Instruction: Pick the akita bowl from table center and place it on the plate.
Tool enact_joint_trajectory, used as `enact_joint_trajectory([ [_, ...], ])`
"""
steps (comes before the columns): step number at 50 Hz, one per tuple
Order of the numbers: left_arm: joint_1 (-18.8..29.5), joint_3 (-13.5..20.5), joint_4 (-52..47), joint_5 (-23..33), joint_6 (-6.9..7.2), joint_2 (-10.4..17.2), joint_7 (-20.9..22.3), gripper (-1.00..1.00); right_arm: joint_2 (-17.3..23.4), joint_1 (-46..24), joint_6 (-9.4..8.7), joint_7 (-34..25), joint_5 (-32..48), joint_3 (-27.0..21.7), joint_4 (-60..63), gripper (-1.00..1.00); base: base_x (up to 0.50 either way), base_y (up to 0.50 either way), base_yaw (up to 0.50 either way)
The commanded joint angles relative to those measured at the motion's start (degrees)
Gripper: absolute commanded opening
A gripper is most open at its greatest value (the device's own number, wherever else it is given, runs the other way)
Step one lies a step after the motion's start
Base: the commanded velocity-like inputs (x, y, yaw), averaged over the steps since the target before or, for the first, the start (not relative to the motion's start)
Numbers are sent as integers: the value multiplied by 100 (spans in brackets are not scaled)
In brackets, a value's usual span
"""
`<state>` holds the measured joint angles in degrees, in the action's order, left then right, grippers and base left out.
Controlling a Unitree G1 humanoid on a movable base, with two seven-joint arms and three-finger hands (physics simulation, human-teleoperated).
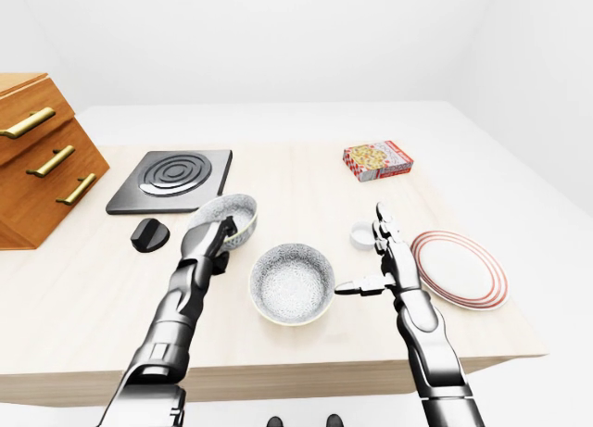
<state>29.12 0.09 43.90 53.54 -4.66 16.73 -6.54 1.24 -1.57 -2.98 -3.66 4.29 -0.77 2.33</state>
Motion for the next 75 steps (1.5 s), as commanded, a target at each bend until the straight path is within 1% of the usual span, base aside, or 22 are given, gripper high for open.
enact_joint_trajectory([
  [1,-1017,293,-2936,480,206,-217,1291,-100,-5,-21,-23,14,8,15,15,100,0,0,0],
  [3,-1060,317,-3162,529,207,-247,1439,-100,4,-37,-32,9,6,5,18,100,0,0,0],
  [4,-1009,314,-3145,579,168,-230,1455,-100,19,-59,-30,3,0,-18,1,100,0,0,0],
  [6,-965,327,-3139,612,156,-243,1513,-100,46,-116,-29,12,31,-46,-48,100,0,0,0],
  [8,-971,319,-3231,658,172,-265,1609,-100,97,-226,-62,75,218,-41,-104,100,0,0,0],
  [10,-986,299,-3465,742,223,-299,1805,-100,168,-410,-202,106,482,-53,-31,100,0,0,0],
  [13,-960,286,-3711,843,261,-336,2009,-100,241,-658,-202,34,646,-87,89,100,0,0,0],
  [14,-936,250,-3865,911,280,-355,2155,-100,346,-819,-202,-96,920,-7,207,100,0,0,0],
  [18,-902,186,-4149,1091,308,-474,2406,-100,419,-1209,-202,-417,1330,-49,339,100,0,0,0],
  [19,-867,154,-4301,1126,340,-520,2543,-100,472,-1422,-202,-499,1596,-9,362,100,0,0,0],
  [23,-832,62,-4458,1244,302,-620,2695,-100,584,-2033,-202,-928,2081,56,208,100,0,0,0],
  [26,-848,12,-4601,1307,315,-731,2781,-100,497,-2278,-202,-1023,2272,46,108,100,0,0,0],
  [27,-848,-28,-4599,1330,287,-762,2787,-100,510,-2349,-202,-1195,2392,168,90,100,0,0,0],
  [31,-881,-98,-4657,1405,234,-842,2856,-100,422,-2484,-202,-1507,2816,319,2,100,0,0,0],
  [33,-874,-117,-4742,1413,230,-886,2916,-100,379,-2573,-202,-1514,3035,364,-135,100,0,0,0],
  [40,-889,-182,-4936,1466,179,-968,3074,-100,196,-2791,-202,-1383,3114,334,-712,100,0,0,0],
  [44,-899,-224,-5179,1512,213,-1040,3243,-100,192,-2932,-202,-1363,3092,321,-962,100,0,0,0],
  [50,-1000,-319,-5458,1595,230,-1159,3396,-100,163,-2886,-202,-1334,3136,368,-1143,100,0,0,0],
  [59,-1132,-428,-5650,1640,200,-1281,3521,-100,110,-2899,-202,-1340,3219,413,-1359,100,0,0,0],
  [72,-1112,-463,-5671,1618,181,-1335,3569,-100,31,-2858,-202,-1371,3336,476,-1482,100,0,0,0],
  [74,-1125,-473,-5722,1624,183,-1343,3598,-100,57,-2887,-202,-1349,3321,444,-1573,42,0,0,0],
  [75,-1128,-471,-5740,1621,180,-1343,3606,-100,69,-2904,-202,-1331,3318,433,-1623,22,0,0,0],
])
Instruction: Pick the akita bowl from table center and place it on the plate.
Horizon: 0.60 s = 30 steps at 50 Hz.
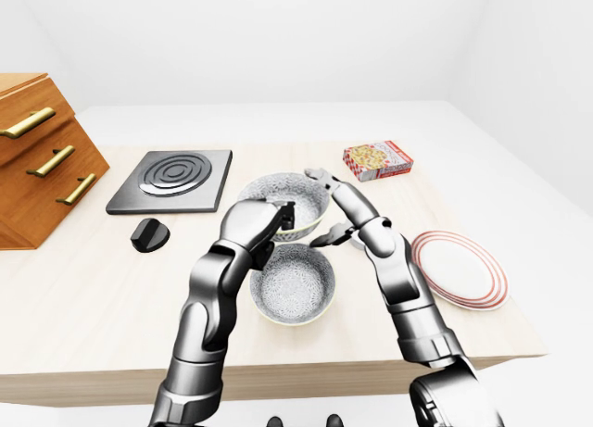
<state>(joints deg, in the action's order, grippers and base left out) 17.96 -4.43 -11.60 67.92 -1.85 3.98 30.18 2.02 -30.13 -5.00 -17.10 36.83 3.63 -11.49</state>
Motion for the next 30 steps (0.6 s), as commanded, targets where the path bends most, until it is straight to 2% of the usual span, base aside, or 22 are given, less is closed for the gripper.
enact_joint_trajectory([
  [1,-8,-9,-211,168,-101,-68,-58,-100,6,-65,0,38,61,-19,-300,0,0,0,0],
  [2,3,10,-231,140,-99,-60,-38,-100,35,-93,0,85,52,-40,-401,-42,0,0,0],
  [4,-4,25,-252,128,-90,-50,-33,-100,62,-113,0,119,37,-61,-495,-56,0,0,0],
  [6,-58,-10,-289,152,-89,-68,-32,-100,59,-104,0,107,26,-67,-443,-100,0,0,0],
  [30,-65,94,-395,87,-82,-4,-10,-100,192,-136,0,159,-58,-146,-496,-100,0,0,0],
])
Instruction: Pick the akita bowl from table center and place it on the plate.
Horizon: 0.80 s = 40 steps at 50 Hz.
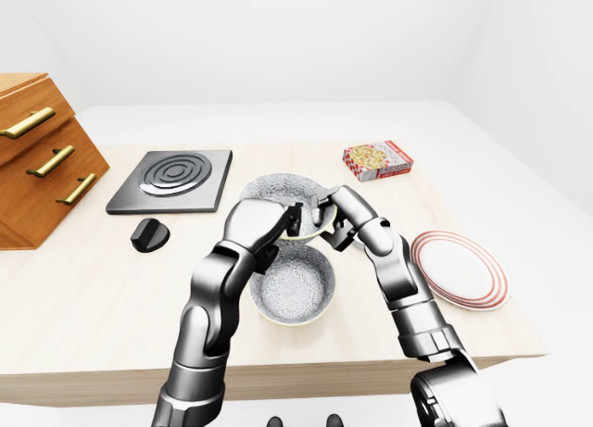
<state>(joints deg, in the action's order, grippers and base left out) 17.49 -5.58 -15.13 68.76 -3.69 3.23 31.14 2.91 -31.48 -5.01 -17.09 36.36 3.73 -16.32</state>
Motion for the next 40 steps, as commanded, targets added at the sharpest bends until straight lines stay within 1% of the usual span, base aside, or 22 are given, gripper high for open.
enact_joint_trajectory([
  [1,-18,209,-41,1,103,72,-107,-100,103,-1,1,156,-11,-156,-13,-100,0,0,0],
  [3,-27,226,-25,-7,117,90,-110,-100,118,-29,1,120,-9,-159,-25,-100,0,0,0],
  [4,-25,234,-23,-10,123,97,-114,-93,124,-46,1,94,-14,-164,-29,-100,0,0,0],
  [5,-27,239,-20,-13,129,101,-114,-91,127,-56,1,76,-17,-167,-24,-100,0,0,0],
  [6,-33,254,-16,-22,138,111,-116,-70,137,-103,1,62,-16,-175,-49,-100,0,0,0],
  [9,-27,285,-11,-42,167,133,-118,-47,165,-147,1,49,-9,-192,-79,-100,0,0,0],
  [10,-17,310,17,-49,191,146,-136,-11,179,-161,1,32,-3,-197,-79,-100,0,0,0],
  [11,-16,310,19,-51,195,149,-138,-11,180,-161,1,31,-2,-198,-79,-100,0,0,0],
  [12,-4,321,42,-60,204,159,-159,80,186,-154,1,17,6,-199,-56,-100,0,0,0],
  [13,-3,317,60,-52,205,167,-179,100,191,-147,1,14,8,-204,-47,-100,0,0,0],
  [21,-21,295,92,-20,238,163,-167,100,196,-189,1,39,16,-206,-144,-100,0,0,0],
  [29,88,339,113,-74,300,189,-143,100,360,-334,1,1,12,-302,-340,-100,0,0,0],
  [31,138,394,30,-214,381,153,-159,100,426,-347,1,-12,3,-338,-397,-100,0,0,0],
  [33,181,393,-22,-198,421,200,-111,100,472,-351,1,-11,9,-362,-446,-100,0,0,0],
  [34,237,441,-67,-235,468,213,-95,100,521,-380,1,-10,4,-394,-500,-100,0,0,0],
  [36,269,469,-86,-266,517,243,-92,100,574,-409,1,0,6,-420,-562,-100,0,0,0],
  [40,283,562,-49,-312,532,357,-168,100,740,-435,1,20,-39,-535,-649,-100,0,0,0],
])
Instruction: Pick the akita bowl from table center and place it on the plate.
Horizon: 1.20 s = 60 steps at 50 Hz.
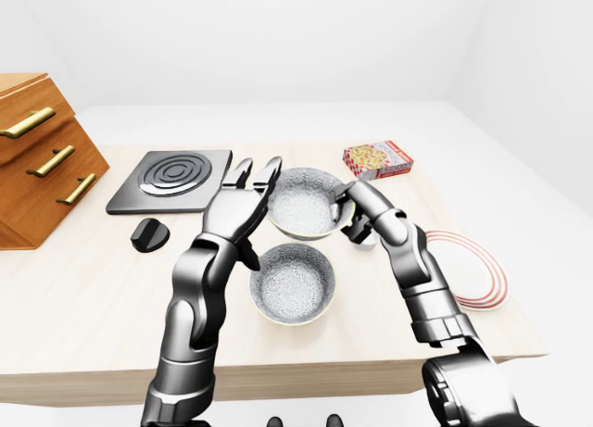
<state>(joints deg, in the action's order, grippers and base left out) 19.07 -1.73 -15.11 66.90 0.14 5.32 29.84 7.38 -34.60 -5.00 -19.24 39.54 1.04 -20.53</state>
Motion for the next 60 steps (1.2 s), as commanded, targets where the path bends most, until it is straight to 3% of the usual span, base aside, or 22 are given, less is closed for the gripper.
enact_joint_trajectory([
  [1,130,201,-41,-145,160,168,-57,100,340,-116,0,229,-367,-292,-237,-100,0,0,0],
  [9,171,338,-4,-305,304,293,-112,100,836,5,0,183,-505,-628,-183,-100,0,0,0],
  [17,61,486,505,-616,422,404,-493,100,1363,599,0,-107,-766,-1109,564,-100,0,0,0],
  [19,130,559,857,-769,387,497,-721,100,1453,794,0,-129,-830,-1239,702,-100,0,0,0],
  [28,52,571,1232,-1256,478,557,-1126,100,1758,1374,0,39,-1091,-1707,749,-100,0,0,0],
  [44,-2,504,1281,-1367,486,537,-1210,100,2059,1976,0,423,-1342,-2246,483,-100,0,0,0],
  [60,-40,450,1230,-1309,486,477,-1187,100,2393,2139,402,918,-1465,-2450,-338,-100,0,0,0],
])
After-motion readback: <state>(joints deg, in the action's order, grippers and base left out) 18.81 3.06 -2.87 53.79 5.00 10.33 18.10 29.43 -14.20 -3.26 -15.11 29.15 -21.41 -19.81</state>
